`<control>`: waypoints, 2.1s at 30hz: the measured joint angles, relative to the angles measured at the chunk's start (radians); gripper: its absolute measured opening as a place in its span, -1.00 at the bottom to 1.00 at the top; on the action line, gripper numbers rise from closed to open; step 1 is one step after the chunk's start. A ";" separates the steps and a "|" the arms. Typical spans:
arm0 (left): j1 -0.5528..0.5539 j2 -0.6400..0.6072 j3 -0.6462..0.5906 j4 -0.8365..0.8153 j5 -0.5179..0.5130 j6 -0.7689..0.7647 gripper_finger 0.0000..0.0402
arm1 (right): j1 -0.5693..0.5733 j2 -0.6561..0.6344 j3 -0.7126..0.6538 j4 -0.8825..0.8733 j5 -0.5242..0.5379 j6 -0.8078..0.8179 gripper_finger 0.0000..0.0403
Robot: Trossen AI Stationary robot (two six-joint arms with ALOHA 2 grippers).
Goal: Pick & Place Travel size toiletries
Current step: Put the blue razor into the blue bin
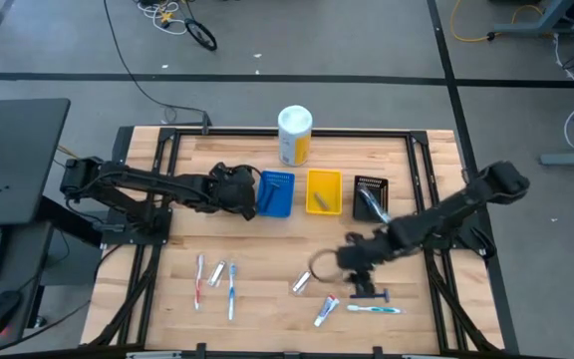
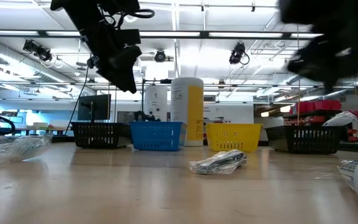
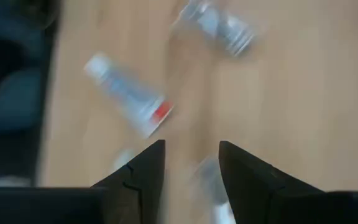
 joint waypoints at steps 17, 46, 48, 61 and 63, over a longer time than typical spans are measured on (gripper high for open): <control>0.001 0.000 -0.038 0.052 0.004 -0.065 0.14 | 0.315 0.086 -0.050 -0.117 0.097 0.391 -0.23; 0.001 0.000 -0.038 0.590 0.503 0.279 0.14 | 0.131 0.091 0.060 -0.097 0.323 0.088 -0.82; -0.002 0.000 -0.038 0.639 0.587 0.321 0.14 | 0.096 0.092 0.065 -0.027 0.483 -0.034 -0.82; -0.085 0.000 -0.038 0.651 0.594 0.458 0.14 | -0.211 0.102 0.030 0.426 0.442 -0.405 -0.82; -0.092 0.014 -0.037 0.656 0.561 0.476 0.13 | -0.237 0.104 0.030 0.468 0.407 -0.439 -0.82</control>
